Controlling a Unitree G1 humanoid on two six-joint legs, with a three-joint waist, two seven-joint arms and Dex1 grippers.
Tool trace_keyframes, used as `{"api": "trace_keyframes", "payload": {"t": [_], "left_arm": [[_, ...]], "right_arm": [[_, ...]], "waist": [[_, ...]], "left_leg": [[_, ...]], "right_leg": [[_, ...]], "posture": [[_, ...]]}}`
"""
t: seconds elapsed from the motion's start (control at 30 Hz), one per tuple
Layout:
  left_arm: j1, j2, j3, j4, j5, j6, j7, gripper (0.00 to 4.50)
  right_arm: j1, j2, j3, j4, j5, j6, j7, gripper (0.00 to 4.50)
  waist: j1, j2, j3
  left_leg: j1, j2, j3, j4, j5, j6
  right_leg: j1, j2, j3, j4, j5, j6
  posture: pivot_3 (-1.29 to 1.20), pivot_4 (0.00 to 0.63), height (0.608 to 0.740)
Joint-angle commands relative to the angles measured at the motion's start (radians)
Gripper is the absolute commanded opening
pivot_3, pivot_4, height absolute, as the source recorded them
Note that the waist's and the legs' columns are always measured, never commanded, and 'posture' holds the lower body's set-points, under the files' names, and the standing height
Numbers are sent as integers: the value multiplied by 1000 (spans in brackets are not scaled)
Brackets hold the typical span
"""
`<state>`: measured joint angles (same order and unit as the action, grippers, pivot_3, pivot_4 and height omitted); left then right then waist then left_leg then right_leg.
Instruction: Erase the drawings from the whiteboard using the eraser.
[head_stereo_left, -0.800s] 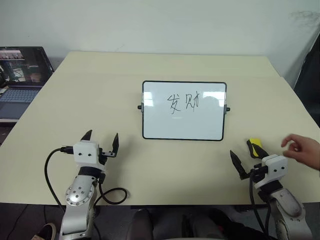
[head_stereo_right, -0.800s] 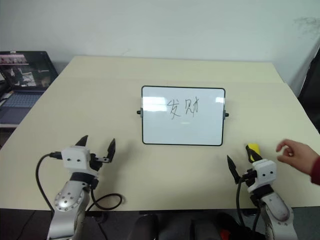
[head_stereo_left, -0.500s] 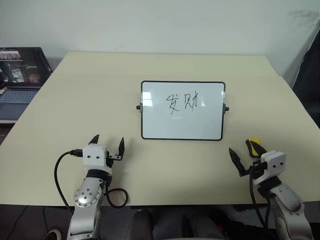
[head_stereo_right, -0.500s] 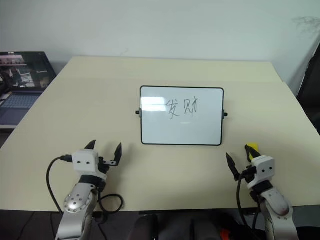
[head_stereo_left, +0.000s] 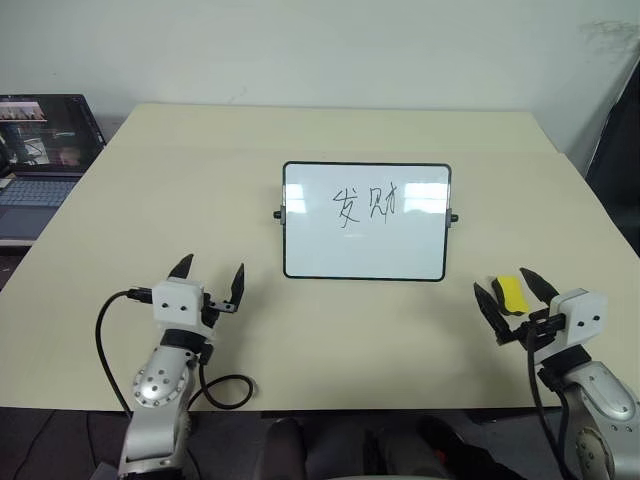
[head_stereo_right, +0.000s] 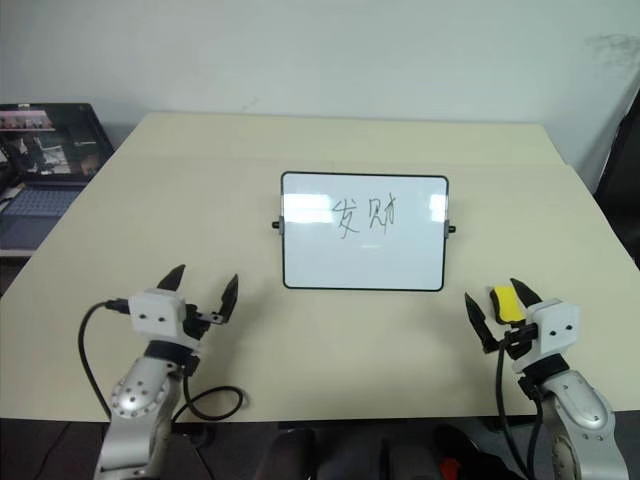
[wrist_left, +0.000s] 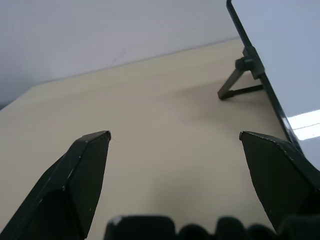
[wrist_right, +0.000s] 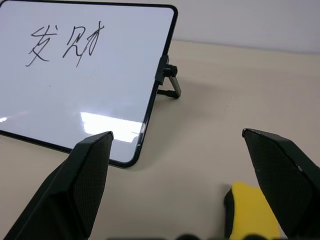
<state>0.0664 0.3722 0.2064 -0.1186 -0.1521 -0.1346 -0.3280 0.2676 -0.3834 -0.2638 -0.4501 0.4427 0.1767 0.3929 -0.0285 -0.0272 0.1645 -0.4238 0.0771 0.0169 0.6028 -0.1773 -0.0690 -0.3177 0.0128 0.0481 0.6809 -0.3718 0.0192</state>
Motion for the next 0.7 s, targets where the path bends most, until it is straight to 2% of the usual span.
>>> {"api": "trace_keyframes", "payload": {"t": [0.03,0.13,0.33,0.5,0.7], "left_arm": [[-23,104,46,-59,-112,45,-145,4500],[-47,246,102,-76,-227,154,-281,4500],[-87,489,146,-200,-478,425,-526,4500],[-168,559,132,-245,-590,542,-614,4500],[-186,574,47,-323,-645,618,-732,4500]], "right_arm": [[-5,-38,-79,-110,124,124,-24,4472],[-28,-57,-136,-137,190,208,-72,4472],[-91,-90,-138,-72,175,273,-88,4472],[-131,-120,-127,-68,194,412,-130,4472],[-135,-182,-125,-112,177,573,-175,4472]], "waist": [[0,1,0],[-1,0,1],[-4,1,2],[-1,2,2],[-3,2,2]], "left_leg": [[0,1,0,0,0,0],[0,1,1,-1,0,0],[1,3,1,-3,0,0],[1,2,2,-5,0,0],[1,1,7,-8,0,0]], "right_leg": [[0,0,0,0,0,0],[-1,0,0,0,0,-1],[-1,0,1,0,-1,-1],[-1,-1,1,-1,-2,-2],[-5,1,6,-1,-2,-2]], "posture": [[0,150,740],[0,150,740],[0,150,740],[0,150,740],[0,150,740]]}}
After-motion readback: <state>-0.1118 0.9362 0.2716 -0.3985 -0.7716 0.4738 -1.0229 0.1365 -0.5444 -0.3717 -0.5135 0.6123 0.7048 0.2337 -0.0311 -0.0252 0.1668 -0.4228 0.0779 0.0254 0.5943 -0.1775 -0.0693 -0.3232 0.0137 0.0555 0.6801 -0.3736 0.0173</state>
